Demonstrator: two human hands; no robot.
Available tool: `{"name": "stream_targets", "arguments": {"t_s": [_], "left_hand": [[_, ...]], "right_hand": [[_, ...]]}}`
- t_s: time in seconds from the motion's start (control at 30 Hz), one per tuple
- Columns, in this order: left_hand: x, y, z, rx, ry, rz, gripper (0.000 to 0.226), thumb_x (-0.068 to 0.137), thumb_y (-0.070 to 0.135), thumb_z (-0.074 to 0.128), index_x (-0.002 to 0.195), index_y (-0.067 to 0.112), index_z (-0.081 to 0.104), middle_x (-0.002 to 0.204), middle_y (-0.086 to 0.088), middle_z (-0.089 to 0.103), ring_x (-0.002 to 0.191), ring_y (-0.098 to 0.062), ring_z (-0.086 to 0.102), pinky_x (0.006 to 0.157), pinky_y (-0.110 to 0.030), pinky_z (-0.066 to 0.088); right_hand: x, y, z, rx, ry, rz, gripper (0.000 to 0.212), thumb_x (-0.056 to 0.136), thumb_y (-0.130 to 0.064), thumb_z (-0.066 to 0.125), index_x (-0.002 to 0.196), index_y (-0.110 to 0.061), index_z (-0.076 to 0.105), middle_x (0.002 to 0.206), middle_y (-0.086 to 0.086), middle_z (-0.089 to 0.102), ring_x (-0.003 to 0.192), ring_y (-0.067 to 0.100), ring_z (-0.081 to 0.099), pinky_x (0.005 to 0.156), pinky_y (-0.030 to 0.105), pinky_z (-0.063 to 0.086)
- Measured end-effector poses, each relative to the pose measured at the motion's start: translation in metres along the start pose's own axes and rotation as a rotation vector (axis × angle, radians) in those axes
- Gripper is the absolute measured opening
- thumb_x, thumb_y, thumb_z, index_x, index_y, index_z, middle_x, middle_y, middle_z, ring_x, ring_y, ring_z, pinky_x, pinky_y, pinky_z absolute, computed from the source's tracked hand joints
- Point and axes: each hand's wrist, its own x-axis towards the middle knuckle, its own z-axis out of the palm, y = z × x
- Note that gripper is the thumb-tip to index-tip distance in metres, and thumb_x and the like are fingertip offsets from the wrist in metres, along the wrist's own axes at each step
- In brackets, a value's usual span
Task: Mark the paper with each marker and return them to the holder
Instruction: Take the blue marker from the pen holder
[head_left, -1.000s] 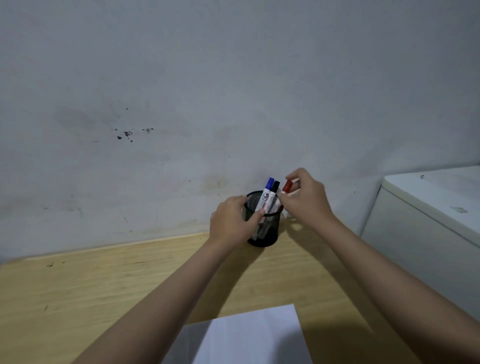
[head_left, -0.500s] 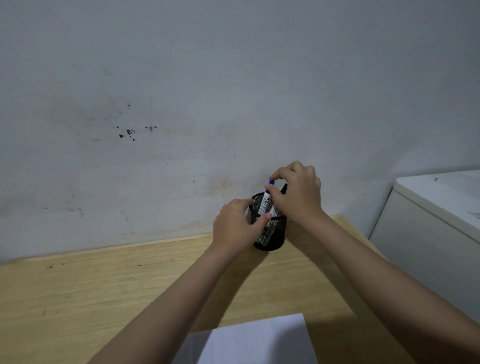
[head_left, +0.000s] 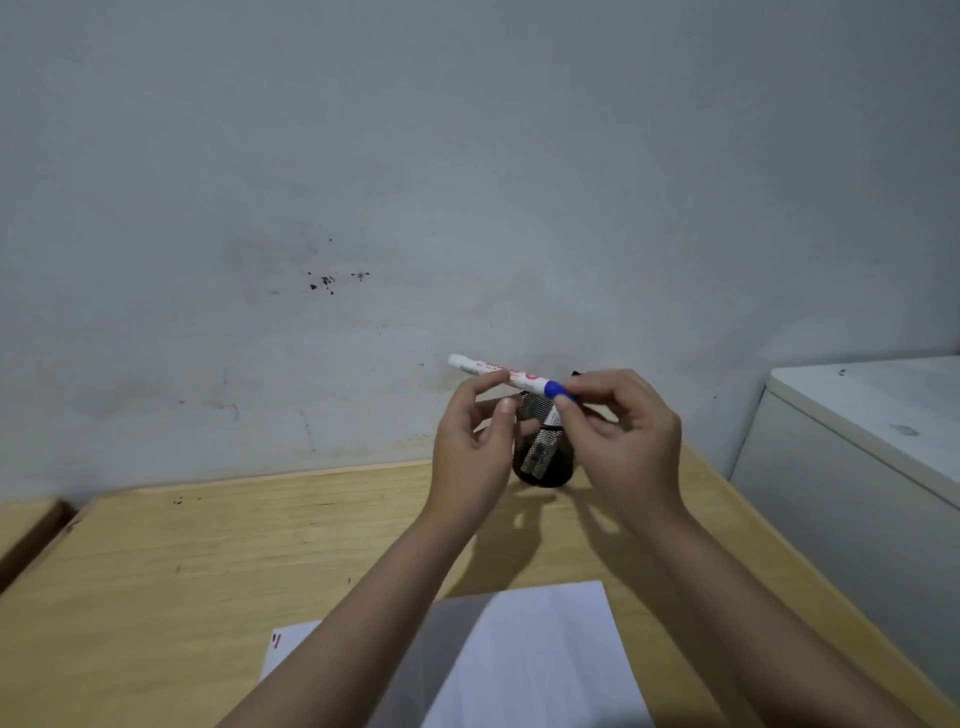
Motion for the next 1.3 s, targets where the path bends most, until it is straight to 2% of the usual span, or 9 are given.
{"name": "stream_targets", "arguments": {"t_s": [0.13,0.27,0.4,0.5,0.6,0.77,0.9,1.07,1.3], "left_hand": [[-0.018,0.024,-0.011,-0.039,0.124,0.039,0.013,0.089,0.012,0.058,0.097,0.021,0.064,0.103,-0.020,0.067,0.082,-0.013,0.069,0.076,-0.024,0.056],[-0.035,0.038,-0.035,0.124,0.134,0.130,0.018,0.088,0.008,0.058,0.090,0.025,0.062,0.101,-0.009,0.070,0.081,-0.019,0.067,0.078,-0.041,0.055],[-0.048,0.045,-0.060,0.305,0.092,0.185,0.024,0.086,0.010,0.059,0.080,0.033,0.057,0.089,0.012,0.070,0.080,-0.008,0.065,0.063,-0.020,0.048],[-0.058,0.048,-0.071,0.405,0.056,0.208,0.020,0.084,0.013,0.063,0.078,0.031,0.054,0.079,0.026,0.065,0.076,-0.002,0.061,0.062,-0.015,0.044],[-0.068,0.051,-0.080,0.454,0.014,0.235,0.014,0.084,0.013,0.065,0.085,0.023,0.056,0.080,0.031,0.064,0.079,0.003,0.062,0.065,-0.009,0.043],[-0.083,0.050,-0.102,0.455,0.045,0.170,0.027,0.077,0.016,0.073,0.099,0.025,0.061,0.090,0.017,0.070,0.080,0.002,0.064,0.073,-0.008,0.044],[-0.091,0.048,-0.117,0.474,0.131,0.118,0.013,0.073,0.014,0.076,0.082,0.022,0.070,0.078,0.008,0.073,0.072,-0.005,0.066,0.073,-0.022,0.051],[-0.095,0.051,-0.119,0.486,0.168,0.155,0.010,0.074,0.018,0.075,0.080,0.025,0.071,0.077,0.009,0.073,0.073,-0.004,0.067,0.069,-0.021,0.052],[-0.096,0.047,-0.133,0.512,0.121,0.127,0.009,0.078,0.011,0.071,0.082,0.018,0.074,0.075,0.007,0.073,0.068,-0.004,0.067,0.067,-0.015,0.051]], "right_hand": [[-0.040,-0.016,0.008,0.081,-0.057,0.026,0.024,0.073,0.014,0.073,0.079,-0.009,0.070,0.086,0.006,0.067,0.083,0.010,0.069,0.072,0.017,0.056],[-0.055,-0.035,0.016,0.060,-0.163,0.053,0.016,0.077,0.006,0.074,0.078,-0.010,0.072,0.082,0.010,0.069,0.076,0.010,0.068,0.066,0.019,0.055],[-0.045,-0.052,0.029,0.124,-0.064,0.267,0.009,0.083,-0.004,0.073,0.088,-0.011,0.071,0.070,0.002,0.064,0.063,0.010,0.059,0.062,0.021,0.050],[-0.042,-0.059,0.044,0.171,-0.129,0.471,0.021,0.086,-0.016,0.071,0.102,-0.004,0.069,0.066,0.003,0.056,0.055,0.009,0.055,0.055,0.028,0.051],[-0.046,-0.066,0.057,0.170,-0.209,0.489,0.015,0.088,-0.021,0.069,0.090,-0.006,0.072,0.066,0.010,0.058,0.053,0.013,0.053,0.046,0.023,0.049],[-0.051,-0.071,0.069,0.179,-0.145,0.472,0.023,0.088,-0.021,0.069,0.065,-0.016,0.066,0.057,0.003,0.061,0.047,0.003,0.056,0.049,0.024,0.054],[-0.055,-0.073,0.073,0.238,-0.109,0.492,0.022,0.088,-0.020,0.068,0.067,-0.014,0.065,0.058,0.001,0.060,0.048,-0.002,0.057,0.048,0.018,0.055],[-0.072,-0.074,0.088,0.266,-0.288,0.538,0.021,0.089,-0.023,0.067,0.073,-0.010,0.064,0.050,-0.011,0.065,0.049,0.002,0.060,0.048,0.021,0.055],[-0.072,-0.068,0.095,0.295,-0.250,0.541,0.022,0.093,-0.013,0.062,0.072,-0.006,0.062,0.055,0.001,0.059,0.045,0.001,0.058,0.050,0.017,0.056]]}}
